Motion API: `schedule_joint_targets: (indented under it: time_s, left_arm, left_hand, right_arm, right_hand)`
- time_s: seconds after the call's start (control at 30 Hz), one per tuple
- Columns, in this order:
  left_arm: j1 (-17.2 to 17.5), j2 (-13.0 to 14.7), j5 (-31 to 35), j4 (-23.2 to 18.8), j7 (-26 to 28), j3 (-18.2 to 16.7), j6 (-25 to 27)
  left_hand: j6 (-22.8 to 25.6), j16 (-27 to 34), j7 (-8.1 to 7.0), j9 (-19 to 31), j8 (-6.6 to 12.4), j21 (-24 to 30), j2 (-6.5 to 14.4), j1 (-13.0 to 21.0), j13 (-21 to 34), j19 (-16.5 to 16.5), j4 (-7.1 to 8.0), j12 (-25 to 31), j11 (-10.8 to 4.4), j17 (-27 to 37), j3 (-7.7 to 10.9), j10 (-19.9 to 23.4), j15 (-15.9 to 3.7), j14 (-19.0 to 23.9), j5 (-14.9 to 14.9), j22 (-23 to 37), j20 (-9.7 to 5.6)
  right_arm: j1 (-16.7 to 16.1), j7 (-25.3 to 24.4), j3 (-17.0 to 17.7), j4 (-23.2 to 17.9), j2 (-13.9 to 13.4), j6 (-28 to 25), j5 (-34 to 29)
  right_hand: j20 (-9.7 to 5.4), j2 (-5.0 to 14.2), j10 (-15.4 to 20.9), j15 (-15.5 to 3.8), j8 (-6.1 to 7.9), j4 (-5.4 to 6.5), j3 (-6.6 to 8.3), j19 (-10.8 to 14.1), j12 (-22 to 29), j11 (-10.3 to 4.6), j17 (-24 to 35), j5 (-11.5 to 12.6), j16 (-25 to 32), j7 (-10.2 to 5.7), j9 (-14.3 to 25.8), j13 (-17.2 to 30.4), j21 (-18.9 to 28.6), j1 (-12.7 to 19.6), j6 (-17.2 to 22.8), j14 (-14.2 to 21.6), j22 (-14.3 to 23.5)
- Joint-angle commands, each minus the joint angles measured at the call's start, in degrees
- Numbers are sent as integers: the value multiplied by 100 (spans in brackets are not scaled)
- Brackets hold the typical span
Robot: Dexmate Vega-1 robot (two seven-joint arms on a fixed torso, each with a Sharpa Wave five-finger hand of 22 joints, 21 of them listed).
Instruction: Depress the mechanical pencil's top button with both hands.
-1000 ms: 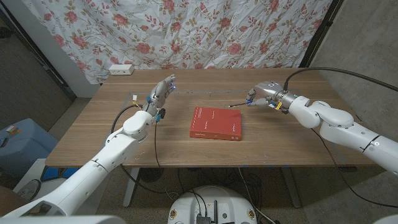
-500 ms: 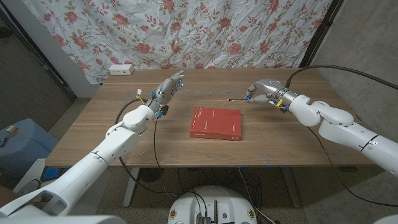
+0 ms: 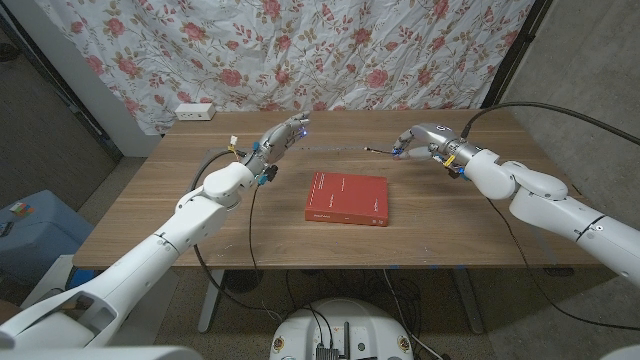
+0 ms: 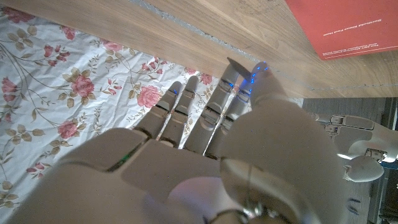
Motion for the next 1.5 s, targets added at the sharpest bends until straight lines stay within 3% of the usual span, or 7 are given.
schedule_joint_targets:
  time_s: [0.03,0.4,0.8,1.03,1.3,1.5]
  left_arm:
    - [-205,43,580,-98,103,204,-30]
    - [-338,21,1104,-108,213,338,-143]
    - [-601,-51,1656,58,103,541,-408]
    - [-717,-77,2136,103,196,673,-448]
    - [-850,-154,2555,248,215,841,-537]
    - [-939,-229,2883,399,288,955,-654]
  left_hand:
    - [122,27,-30,30,37,54,18,109,18,101,29,30,-20,7,1,92,-690,63,-22,6,-266]
    - [251,8,-53,26,14,62,87,108,14,172,74,16,-26,7,-52,168,-730,66,-36,9,-248]
    - [197,-16,-62,22,-113,20,265,-82,16,40,198,-19,-36,20,-211,185,-758,-65,-43,20,-297]
    - [220,12,-69,17,-159,38,493,-461,19,26,394,-22,-34,43,-424,208,-751,-106,-24,29,-303]
    - [139,-21,-72,13,-205,28,611,-676,18,-39,435,-44,-47,29,-564,170,-838,-244,-2,31,-349]
    - [31,-6,-79,10,-221,31,853,-1117,16,-122,686,-66,-51,69,-645,73,-855,-373,41,36,-368]
  right_arm:
    - [-5,132,48,17,88,-246,444]
    - [95,299,-3,-21,184,-693,739]
    - [237,450,-75,58,283,-964,1140]
    - [281,564,-90,-51,307,-1306,1382]
    - [293,592,-70,-111,351,-1523,1729]
    - [364,610,-137,-134,346,-1632,1815]
  right_hand:
    - [-364,77,53,-891,0,-3,-10,52,-8,24,26,-6,44,-7,21,20,57,27,44,37,13]
    - [-356,84,61,-897,-9,-14,-24,55,-14,25,29,-10,54,-6,13,21,57,41,44,27,14]
    - [-341,90,68,-887,-21,-20,-43,60,-19,27,34,-17,67,-5,3,22,57,49,42,16,14]
    - [-326,97,65,-878,-30,-19,-57,52,-24,28,37,-24,74,-6,-3,22,54,49,40,4,15]
    - [-320,112,62,-869,-43,-13,-74,52,-29,29,44,-32,92,-6,-10,23,54,40,34,7,16]
    - [-303,118,56,-872,-52,-15,-81,50,-34,31,47,-36,99,-7,-14,23,53,42,29,2,16]
